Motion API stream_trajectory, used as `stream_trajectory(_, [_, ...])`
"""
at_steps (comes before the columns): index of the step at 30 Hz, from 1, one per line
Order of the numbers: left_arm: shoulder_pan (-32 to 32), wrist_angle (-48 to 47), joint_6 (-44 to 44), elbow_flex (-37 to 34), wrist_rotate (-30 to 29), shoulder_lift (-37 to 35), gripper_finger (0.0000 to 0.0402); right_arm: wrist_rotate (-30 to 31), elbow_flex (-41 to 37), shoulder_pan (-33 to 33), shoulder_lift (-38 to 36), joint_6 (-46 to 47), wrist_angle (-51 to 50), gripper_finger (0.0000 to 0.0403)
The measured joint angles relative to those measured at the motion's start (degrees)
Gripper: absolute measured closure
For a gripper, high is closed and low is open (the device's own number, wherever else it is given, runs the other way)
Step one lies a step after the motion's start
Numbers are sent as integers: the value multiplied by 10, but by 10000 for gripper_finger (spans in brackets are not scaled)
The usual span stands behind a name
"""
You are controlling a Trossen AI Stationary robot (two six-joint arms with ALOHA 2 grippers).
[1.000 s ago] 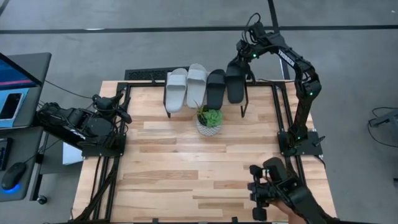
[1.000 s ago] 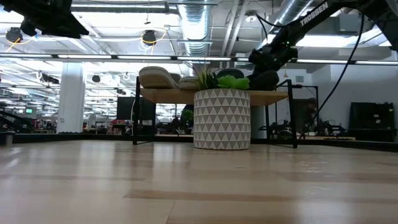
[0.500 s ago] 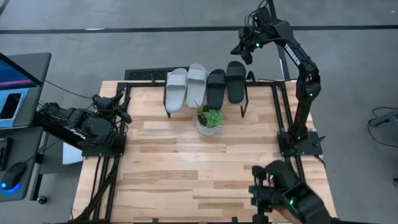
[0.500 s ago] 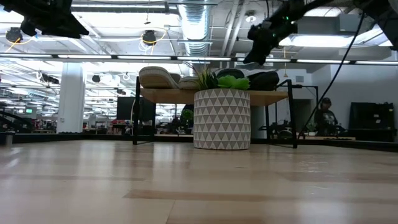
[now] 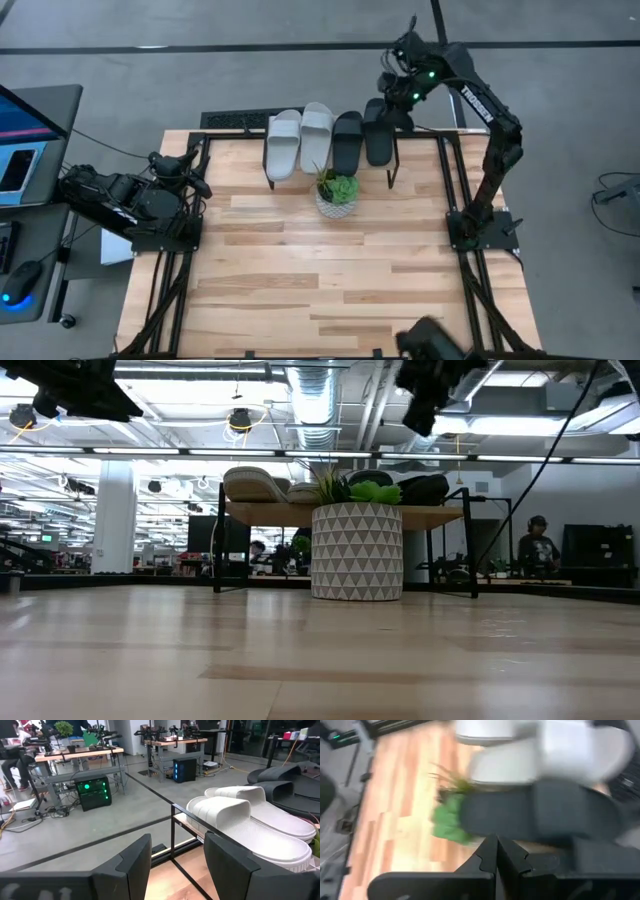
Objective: Pick and place slides into the shelf
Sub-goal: Adjust the slides on the shelf
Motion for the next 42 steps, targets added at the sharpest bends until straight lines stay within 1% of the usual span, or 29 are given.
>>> stream_trajectory(4, [0, 0, 0, 0, 0, 0, 230, 1, 0, 65, -1, 19, -1, 403])
stream_trajectory(6, [0, -1, 0, 0, 0, 0, 230, 12, 0, 96, 0, 23, -3, 403])
stream_trajectory(10, [0, -2, 0, 0, 0, 0, 230, 98, 0, 159, 20, 51, -4, 403])
stream_trajectory(16, [0, -2, 0, 0, 0, 0, 230, 152, 0, 228, 60, 67, -4, 403])
stream_trajectory(19, [0, -2, 0, 0, 0, 0, 230, 188, -1, 253, 86, 77, -4, 403])
stream_trajectory(27, [0, -2, 0, 0, 0, 0, 230, 231, 0, 288, 121, 96, -10, 403])
stream_trajectory(33, [0, -2, 0, 0, 0, 0, 230, 235, 0, 303, 121, 102, -5, 403])
stream_trajectory(42, [0, -2, 0, 0, 0, 0, 230, 250, 0, 304, 121, 116, -11, 403])
